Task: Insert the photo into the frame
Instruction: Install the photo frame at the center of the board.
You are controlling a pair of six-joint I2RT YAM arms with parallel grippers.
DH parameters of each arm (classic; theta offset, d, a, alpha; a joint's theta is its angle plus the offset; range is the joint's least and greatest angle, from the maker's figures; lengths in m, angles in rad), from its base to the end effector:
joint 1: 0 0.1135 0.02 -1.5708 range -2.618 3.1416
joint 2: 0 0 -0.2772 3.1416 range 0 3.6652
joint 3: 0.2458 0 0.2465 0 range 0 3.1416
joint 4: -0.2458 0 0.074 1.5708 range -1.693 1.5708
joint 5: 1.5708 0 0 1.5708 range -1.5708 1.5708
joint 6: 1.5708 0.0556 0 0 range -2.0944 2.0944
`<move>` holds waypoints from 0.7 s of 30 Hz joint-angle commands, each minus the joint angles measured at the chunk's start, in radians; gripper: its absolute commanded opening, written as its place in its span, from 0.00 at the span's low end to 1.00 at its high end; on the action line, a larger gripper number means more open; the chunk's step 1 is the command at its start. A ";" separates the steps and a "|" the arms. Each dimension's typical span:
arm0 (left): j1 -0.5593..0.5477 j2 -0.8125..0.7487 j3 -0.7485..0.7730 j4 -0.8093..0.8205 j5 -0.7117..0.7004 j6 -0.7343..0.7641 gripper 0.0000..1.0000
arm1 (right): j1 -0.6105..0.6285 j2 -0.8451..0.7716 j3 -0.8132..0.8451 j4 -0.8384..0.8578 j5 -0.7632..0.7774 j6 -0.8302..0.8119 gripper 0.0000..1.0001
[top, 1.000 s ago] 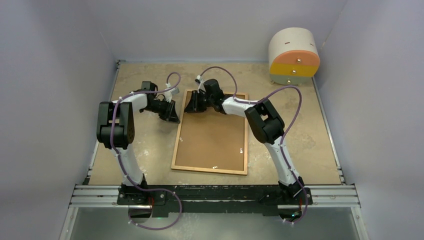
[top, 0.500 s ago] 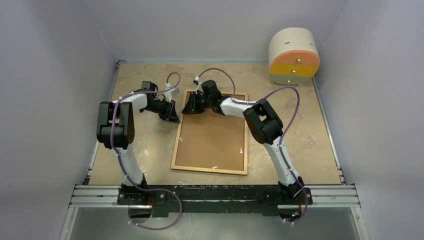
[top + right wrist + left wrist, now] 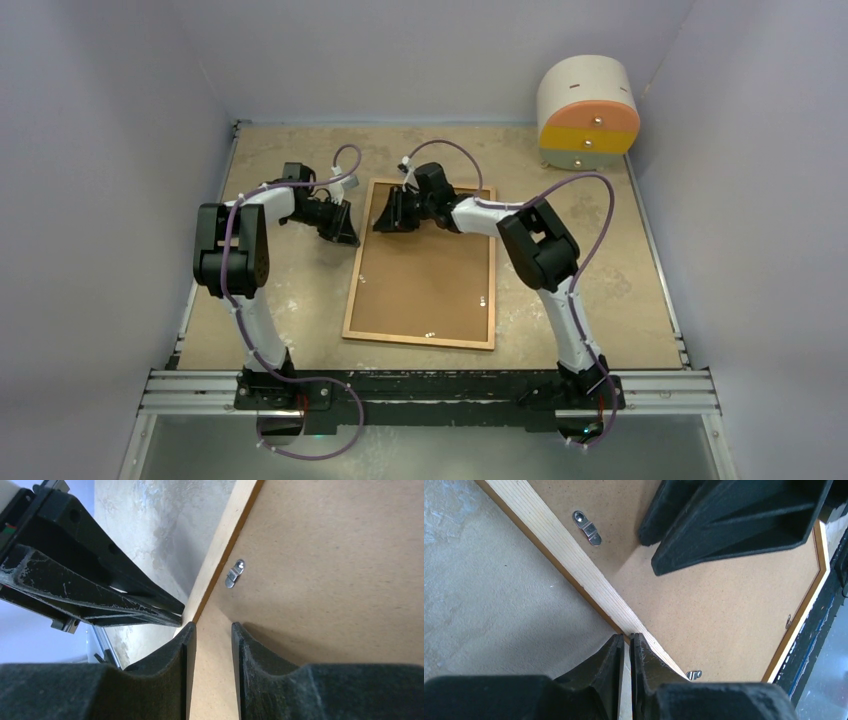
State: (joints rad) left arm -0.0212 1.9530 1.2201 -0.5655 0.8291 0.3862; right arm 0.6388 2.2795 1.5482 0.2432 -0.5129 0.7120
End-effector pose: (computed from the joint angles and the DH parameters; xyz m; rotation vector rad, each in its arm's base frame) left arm 0.3703 -0.0489 0.1479 0.6644 2.4586 -1.0369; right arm 0.4065 0.3359 0.1515 -0.2726 2.2650 1.3083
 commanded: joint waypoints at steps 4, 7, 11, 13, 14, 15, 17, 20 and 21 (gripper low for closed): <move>-0.025 0.027 -0.016 -0.001 -0.077 0.051 0.12 | -0.018 -0.002 0.010 0.001 -0.001 0.014 0.35; -0.025 0.028 -0.015 -0.001 -0.077 0.049 0.12 | -0.018 0.030 0.040 0.010 0.011 0.030 0.35; -0.025 0.030 -0.011 0.001 -0.072 0.044 0.12 | -0.016 0.061 0.084 0.011 0.039 0.039 0.34; -0.025 0.030 -0.010 0.002 -0.073 0.041 0.12 | -0.015 0.071 0.096 0.011 0.039 0.045 0.34; -0.025 0.030 -0.010 0.001 -0.073 0.040 0.12 | -0.012 0.074 0.100 0.009 0.041 0.050 0.34; -0.025 0.030 -0.009 0.001 -0.073 0.042 0.12 | -0.011 0.077 0.103 0.009 0.045 0.051 0.33; -0.025 0.030 -0.008 0.000 -0.074 0.043 0.12 | -0.009 0.083 0.106 0.011 0.047 0.056 0.33; -0.025 0.029 -0.007 -0.002 -0.074 0.044 0.12 | -0.002 0.090 0.110 0.012 0.046 0.067 0.32; -0.025 0.029 -0.007 -0.001 -0.074 0.045 0.12 | 0.000 0.092 0.110 0.012 0.045 0.070 0.32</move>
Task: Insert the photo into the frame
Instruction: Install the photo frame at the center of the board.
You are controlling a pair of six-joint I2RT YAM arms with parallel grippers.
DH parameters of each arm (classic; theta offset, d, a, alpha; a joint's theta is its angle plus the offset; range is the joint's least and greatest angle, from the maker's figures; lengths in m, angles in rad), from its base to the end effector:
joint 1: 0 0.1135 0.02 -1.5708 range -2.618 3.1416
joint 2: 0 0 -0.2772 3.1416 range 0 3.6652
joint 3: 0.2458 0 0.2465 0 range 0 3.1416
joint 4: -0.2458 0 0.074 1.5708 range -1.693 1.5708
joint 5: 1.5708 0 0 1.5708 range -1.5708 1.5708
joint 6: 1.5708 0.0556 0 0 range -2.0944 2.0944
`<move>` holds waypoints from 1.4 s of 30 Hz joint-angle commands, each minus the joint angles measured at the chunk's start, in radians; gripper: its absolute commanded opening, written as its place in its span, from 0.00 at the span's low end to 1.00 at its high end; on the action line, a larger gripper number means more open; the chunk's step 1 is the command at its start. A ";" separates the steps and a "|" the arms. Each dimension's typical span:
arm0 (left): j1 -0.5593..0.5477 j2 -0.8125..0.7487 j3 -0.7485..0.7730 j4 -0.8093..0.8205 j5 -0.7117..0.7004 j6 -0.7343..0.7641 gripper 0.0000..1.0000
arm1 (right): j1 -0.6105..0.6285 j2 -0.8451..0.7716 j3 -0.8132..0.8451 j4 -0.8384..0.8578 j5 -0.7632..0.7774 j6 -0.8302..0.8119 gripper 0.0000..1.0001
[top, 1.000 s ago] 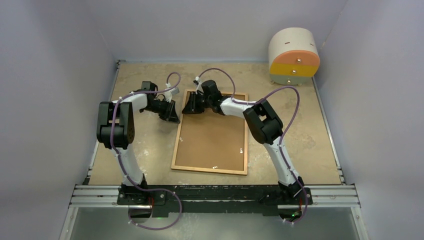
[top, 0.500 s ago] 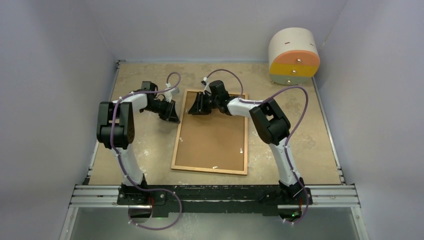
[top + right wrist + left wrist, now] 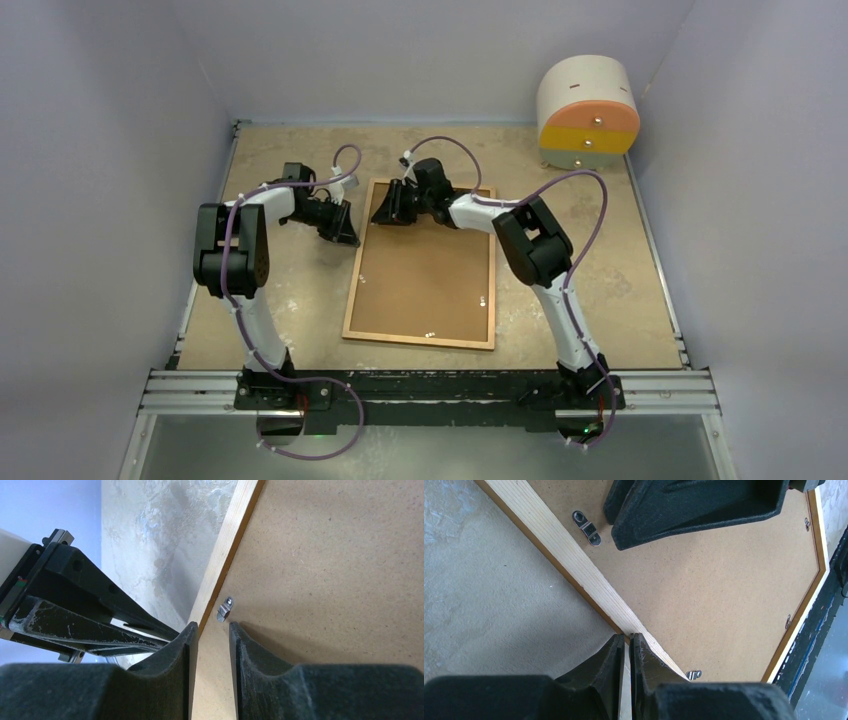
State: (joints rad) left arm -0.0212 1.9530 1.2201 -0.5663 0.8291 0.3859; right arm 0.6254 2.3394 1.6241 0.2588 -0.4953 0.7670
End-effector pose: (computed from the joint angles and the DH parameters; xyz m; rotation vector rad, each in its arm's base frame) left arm 0.3702 -0.0489 0.1479 0.6638 2.4595 -1.0375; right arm 0.4246 0.3392 0.1471 -0.1925 2.2483 1.3230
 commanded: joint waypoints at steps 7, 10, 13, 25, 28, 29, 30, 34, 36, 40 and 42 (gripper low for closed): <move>-0.025 0.030 -0.007 -0.001 -0.073 0.045 0.12 | 0.018 0.048 0.052 -0.004 0.033 0.038 0.31; -0.025 0.030 -0.007 -0.001 -0.074 0.045 0.12 | 0.020 0.055 0.063 -0.009 0.031 0.046 0.31; -0.025 0.031 -0.007 0.000 -0.073 0.045 0.12 | 0.025 0.062 0.072 -0.019 0.035 0.052 0.31; -0.025 0.028 -0.010 -0.007 -0.081 0.052 0.11 | 0.028 -0.018 -0.050 -0.013 0.073 0.075 0.30; -0.025 0.026 -0.011 -0.014 -0.091 0.058 0.11 | 0.024 -0.049 -0.090 -0.022 0.092 0.051 0.32; -0.025 0.025 -0.012 -0.014 -0.091 0.056 0.11 | 0.023 -0.048 -0.091 -0.021 0.089 0.049 0.32; -0.025 0.025 -0.013 -0.014 -0.088 0.053 0.11 | 0.023 -0.044 -0.088 -0.018 0.090 0.051 0.32; -0.025 0.021 -0.011 -0.014 -0.088 0.051 0.11 | 0.028 -0.015 -0.052 -0.009 0.108 0.050 0.32; -0.026 0.021 -0.007 -0.016 -0.088 0.051 0.11 | 0.031 -0.002 -0.036 -0.013 0.112 0.052 0.32; -0.026 0.020 -0.003 -0.020 -0.086 0.056 0.11 | 0.035 0.020 -0.010 -0.026 0.121 0.060 0.32; -0.026 0.023 -0.002 -0.018 -0.083 0.055 0.10 | 0.036 0.024 -0.004 -0.028 0.133 0.063 0.32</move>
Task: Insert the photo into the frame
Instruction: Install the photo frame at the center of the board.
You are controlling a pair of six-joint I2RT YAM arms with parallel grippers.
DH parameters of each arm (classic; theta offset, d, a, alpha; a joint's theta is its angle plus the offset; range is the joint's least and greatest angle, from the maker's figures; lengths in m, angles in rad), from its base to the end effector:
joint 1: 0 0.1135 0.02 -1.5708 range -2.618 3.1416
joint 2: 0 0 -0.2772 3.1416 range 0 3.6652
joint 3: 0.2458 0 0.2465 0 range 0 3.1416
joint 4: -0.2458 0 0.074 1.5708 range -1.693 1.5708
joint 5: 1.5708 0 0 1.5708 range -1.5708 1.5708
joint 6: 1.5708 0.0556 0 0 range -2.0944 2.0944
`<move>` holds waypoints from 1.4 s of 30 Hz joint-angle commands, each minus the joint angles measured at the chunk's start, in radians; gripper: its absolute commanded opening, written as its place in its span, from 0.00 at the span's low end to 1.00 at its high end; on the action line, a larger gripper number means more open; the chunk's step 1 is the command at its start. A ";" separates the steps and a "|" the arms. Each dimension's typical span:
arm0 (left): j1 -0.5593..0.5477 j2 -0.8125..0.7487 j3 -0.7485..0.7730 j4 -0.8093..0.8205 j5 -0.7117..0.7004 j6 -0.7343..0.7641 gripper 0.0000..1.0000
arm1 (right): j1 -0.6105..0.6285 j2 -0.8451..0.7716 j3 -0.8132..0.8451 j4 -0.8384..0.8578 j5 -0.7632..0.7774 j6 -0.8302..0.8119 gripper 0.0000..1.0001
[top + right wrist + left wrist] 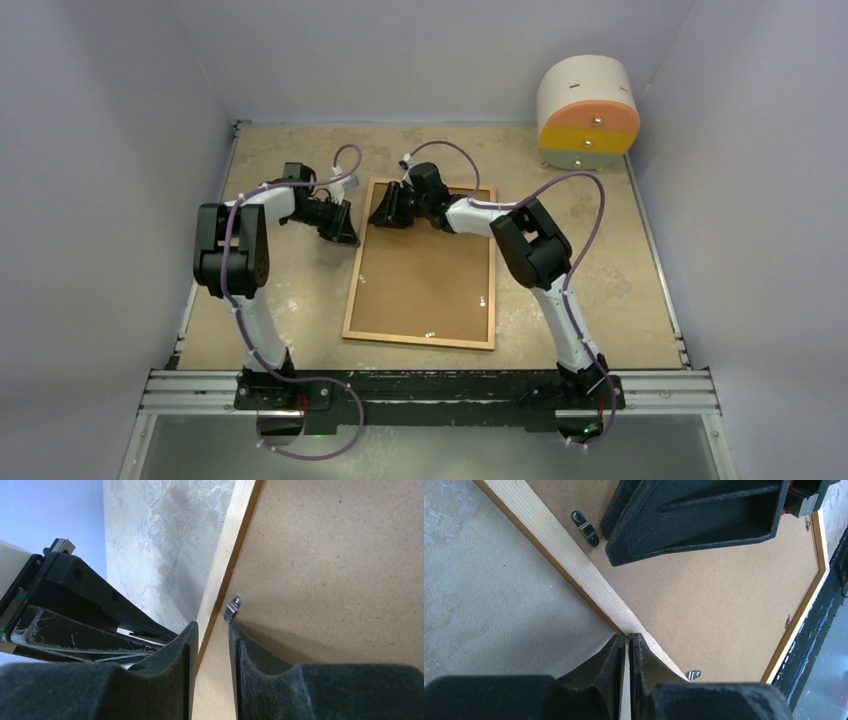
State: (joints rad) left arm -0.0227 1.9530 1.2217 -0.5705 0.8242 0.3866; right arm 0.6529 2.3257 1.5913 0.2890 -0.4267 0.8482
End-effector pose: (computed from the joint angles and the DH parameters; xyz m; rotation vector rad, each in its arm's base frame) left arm 0.3701 -0.0492 0.1479 0.6655 2.4644 -1.0331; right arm 0.4150 0.3464 0.1460 -0.0862 2.2593 1.3185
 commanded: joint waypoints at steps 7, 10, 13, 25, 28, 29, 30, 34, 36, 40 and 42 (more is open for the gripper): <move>-0.026 0.021 -0.007 -0.014 -0.078 0.057 0.10 | 0.011 0.047 0.047 -0.053 0.093 0.007 0.32; -0.026 0.019 -0.010 -0.013 -0.079 0.057 0.10 | 0.014 0.052 0.054 -0.049 0.099 0.022 0.32; -0.028 0.020 -0.011 -0.011 -0.079 0.057 0.10 | 0.020 0.054 0.050 -0.039 0.107 0.035 0.32; -0.034 0.025 -0.016 -0.003 -0.083 0.057 0.10 | 0.058 0.005 -0.096 0.094 0.270 0.230 0.30; -0.034 0.024 -0.016 -0.005 -0.086 0.059 0.10 | 0.071 -0.018 -0.128 0.109 0.329 0.254 0.30; -0.034 0.024 -0.017 -0.004 -0.085 0.061 0.10 | 0.074 -0.023 -0.134 0.107 0.348 0.263 0.30; -0.034 0.024 -0.017 -0.003 -0.086 0.061 0.09 | 0.076 -0.026 -0.140 0.110 0.362 0.272 0.29; -0.036 0.029 -0.021 0.002 -0.081 0.057 0.09 | 0.086 -0.033 -0.149 0.132 0.418 0.328 0.29; -0.037 0.030 -0.023 0.004 -0.081 0.057 0.09 | 0.098 -0.027 -0.139 0.127 0.433 0.353 0.29; -0.039 0.030 -0.022 0.004 -0.081 0.057 0.09 | 0.120 -0.017 -0.140 0.141 0.481 0.413 0.29; -0.040 0.029 -0.021 0.004 -0.081 0.058 0.09 | 0.129 -0.011 -0.138 0.148 0.497 0.438 0.29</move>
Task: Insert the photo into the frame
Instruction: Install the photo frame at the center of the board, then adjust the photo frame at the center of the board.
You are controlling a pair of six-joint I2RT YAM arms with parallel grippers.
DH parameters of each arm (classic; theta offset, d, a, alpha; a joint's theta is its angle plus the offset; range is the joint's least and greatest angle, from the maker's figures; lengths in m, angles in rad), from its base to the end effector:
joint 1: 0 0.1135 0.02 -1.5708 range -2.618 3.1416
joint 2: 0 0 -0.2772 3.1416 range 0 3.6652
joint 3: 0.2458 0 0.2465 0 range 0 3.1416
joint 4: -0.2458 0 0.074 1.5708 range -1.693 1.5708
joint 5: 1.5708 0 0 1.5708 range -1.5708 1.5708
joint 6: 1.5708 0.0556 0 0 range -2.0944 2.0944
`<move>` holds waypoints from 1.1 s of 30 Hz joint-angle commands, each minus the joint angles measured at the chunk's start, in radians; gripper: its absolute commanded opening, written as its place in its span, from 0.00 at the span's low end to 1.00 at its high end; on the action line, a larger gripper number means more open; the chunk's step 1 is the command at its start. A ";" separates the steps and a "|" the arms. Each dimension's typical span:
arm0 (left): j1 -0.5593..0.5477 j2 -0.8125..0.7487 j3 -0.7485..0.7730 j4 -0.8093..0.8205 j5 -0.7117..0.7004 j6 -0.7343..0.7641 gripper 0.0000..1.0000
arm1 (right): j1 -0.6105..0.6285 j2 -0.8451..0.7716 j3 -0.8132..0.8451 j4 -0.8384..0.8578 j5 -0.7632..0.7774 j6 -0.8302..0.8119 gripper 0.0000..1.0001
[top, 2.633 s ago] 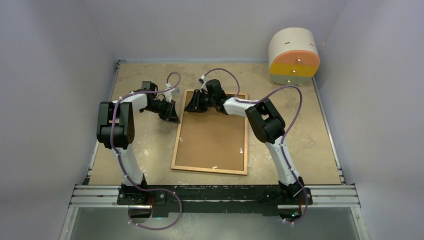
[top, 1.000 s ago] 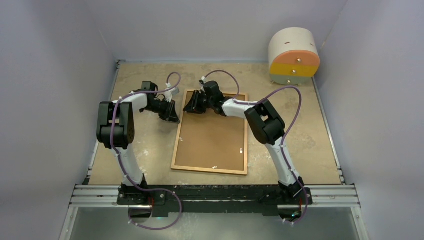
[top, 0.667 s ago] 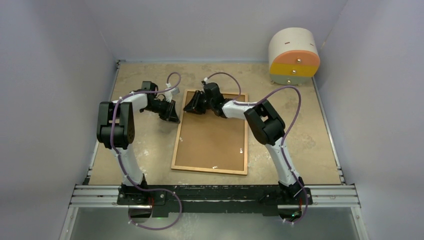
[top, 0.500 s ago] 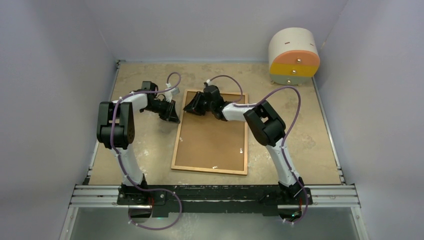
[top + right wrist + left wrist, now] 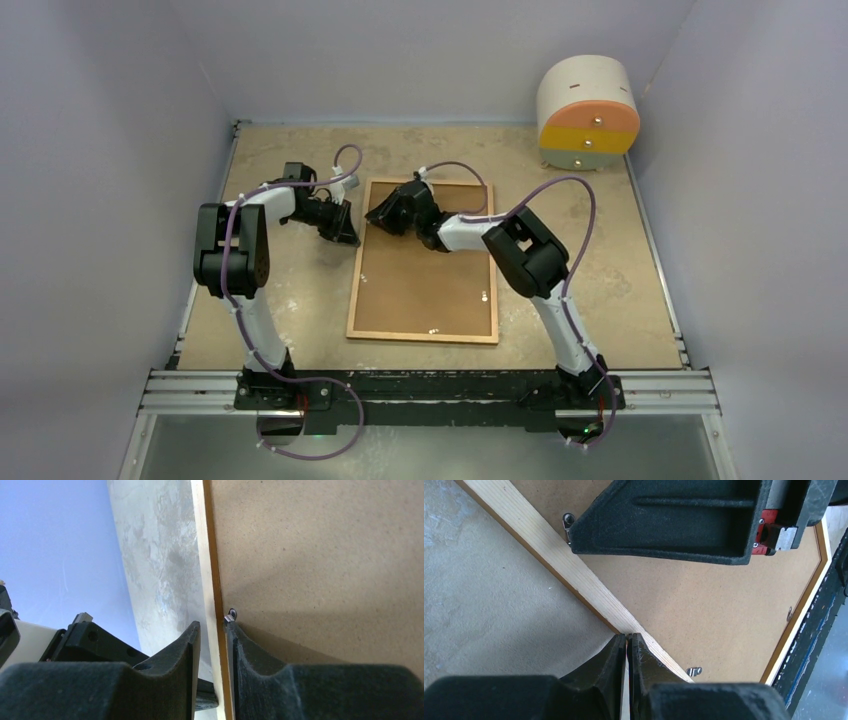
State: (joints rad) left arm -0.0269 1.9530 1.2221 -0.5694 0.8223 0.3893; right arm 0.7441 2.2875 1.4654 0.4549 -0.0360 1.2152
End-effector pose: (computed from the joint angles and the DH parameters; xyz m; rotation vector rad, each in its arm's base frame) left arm 0.3701 -0.0507 0.1480 0.6745 2.4624 -1.0305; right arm 0.3884 0.3602 0.1417 0.4835 2.1303 1.2675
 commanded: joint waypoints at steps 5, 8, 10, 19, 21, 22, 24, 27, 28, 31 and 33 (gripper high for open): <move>-0.036 0.031 -0.024 -0.001 -0.081 0.068 0.09 | 0.049 0.017 -0.022 -0.023 0.159 0.099 0.29; -0.036 0.034 -0.025 0.002 -0.079 0.066 0.09 | 0.055 0.013 -0.039 -0.016 0.184 0.144 0.29; -0.036 0.036 -0.026 0.003 -0.077 0.064 0.09 | 0.064 0.013 -0.054 0.003 0.200 0.187 0.29; -0.039 0.027 -0.026 -0.005 -0.082 0.072 0.09 | 0.095 0.043 -0.021 0.021 0.175 0.286 0.31; -0.039 0.023 -0.028 -0.007 -0.086 0.078 0.08 | 0.095 0.002 -0.059 0.001 0.193 0.259 0.32; -0.039 0.021 -0.027 -0.008 -0.088 0.080 0.08 | 0.094 -0.019 -0.079 -0.021 0.193 0.245 0.34; -0.039 0.022 -0.027 -0.009 -0.088 0.080 0.08 | 0.094 -0.056 -0.120 -0.056 0.195 0.227 0.35; -0.039 0.021 -0.032 -0.005 -0.085 0.079 0.08 | 0.090 -0.091 -0.157 -0.078 0.203 0.192 0.35; -0.039 0.020 -0.034 -0.002 -0.085 0.079 0.08 | 0.090 -0.091 -0.160 -0.082 0.197 0.184 0.35; -0.039 0.021 -0.038 0.000 -0.083 0.078 0.08 | 0.090 -0.082 -0.146 -0.084 0.191 0.170 0.35; -0.039 0.016 -0.040 -0.001 -0.083 0.077 0.08 | 0.090 -0.069 -0.129 -0.085 0.187 0.166 0.35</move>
State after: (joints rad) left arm -0.0296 1.9518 1.2217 -0.5674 0.8219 0.4114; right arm 0.8314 2.2093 1.3327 0.4793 0.1539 1.4315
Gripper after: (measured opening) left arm 0.087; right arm 0.351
